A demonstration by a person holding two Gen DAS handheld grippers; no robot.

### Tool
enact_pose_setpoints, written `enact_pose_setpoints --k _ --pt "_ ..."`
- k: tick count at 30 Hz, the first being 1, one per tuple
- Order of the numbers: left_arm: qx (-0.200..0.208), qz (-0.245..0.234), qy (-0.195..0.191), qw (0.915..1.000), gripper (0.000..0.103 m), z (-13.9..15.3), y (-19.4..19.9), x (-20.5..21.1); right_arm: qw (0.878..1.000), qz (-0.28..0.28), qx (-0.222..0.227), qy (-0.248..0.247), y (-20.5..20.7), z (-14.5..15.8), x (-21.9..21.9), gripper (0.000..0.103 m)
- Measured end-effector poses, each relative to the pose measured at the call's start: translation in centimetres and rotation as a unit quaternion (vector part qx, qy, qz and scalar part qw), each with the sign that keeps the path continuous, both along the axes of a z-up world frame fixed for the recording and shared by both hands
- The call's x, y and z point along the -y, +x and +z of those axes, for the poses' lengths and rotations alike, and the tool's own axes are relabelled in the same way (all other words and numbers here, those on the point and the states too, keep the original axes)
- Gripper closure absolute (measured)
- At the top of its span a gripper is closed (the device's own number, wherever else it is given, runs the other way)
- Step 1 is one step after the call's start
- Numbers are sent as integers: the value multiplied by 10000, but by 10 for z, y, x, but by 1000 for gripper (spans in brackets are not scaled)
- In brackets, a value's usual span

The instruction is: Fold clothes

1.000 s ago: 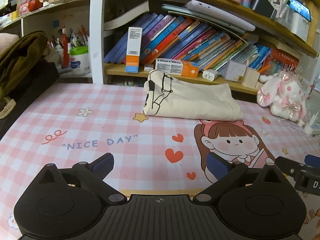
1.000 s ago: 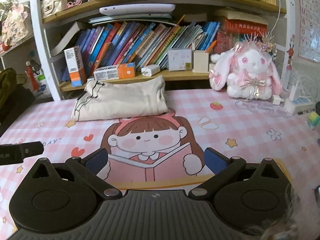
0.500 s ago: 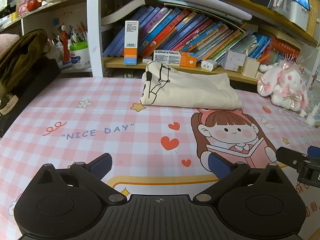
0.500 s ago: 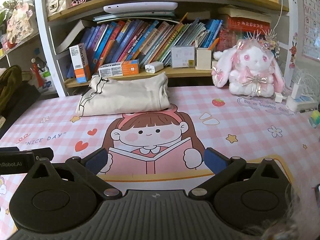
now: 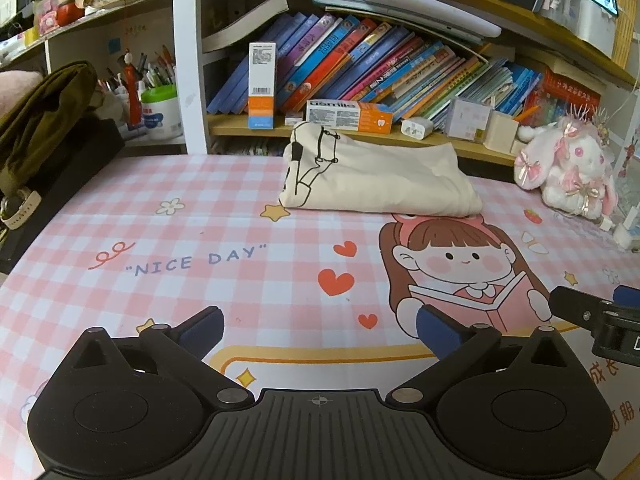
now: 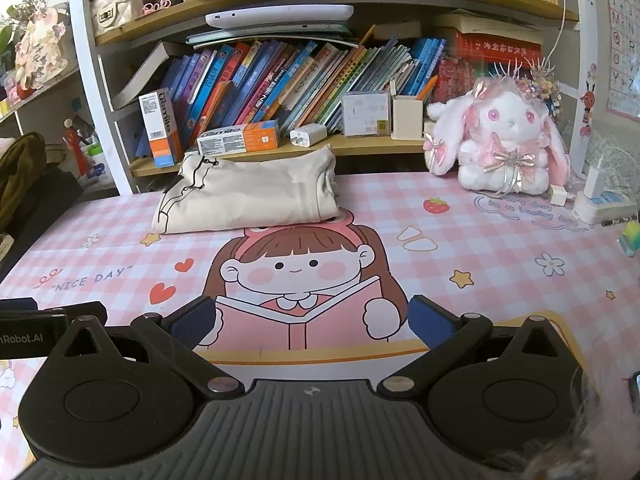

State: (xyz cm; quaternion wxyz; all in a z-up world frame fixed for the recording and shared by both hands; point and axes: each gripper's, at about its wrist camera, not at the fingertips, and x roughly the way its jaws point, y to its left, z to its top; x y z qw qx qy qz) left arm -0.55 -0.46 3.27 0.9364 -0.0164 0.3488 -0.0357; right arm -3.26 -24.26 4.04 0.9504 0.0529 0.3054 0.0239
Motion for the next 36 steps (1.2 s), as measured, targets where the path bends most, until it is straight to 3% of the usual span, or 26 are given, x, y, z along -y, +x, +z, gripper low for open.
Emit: enact_pose_setpoints --k 36 --pt "46 -3 11 10000 0 1 -8 -1 9999 123 9 16 -6 0 -3 0"
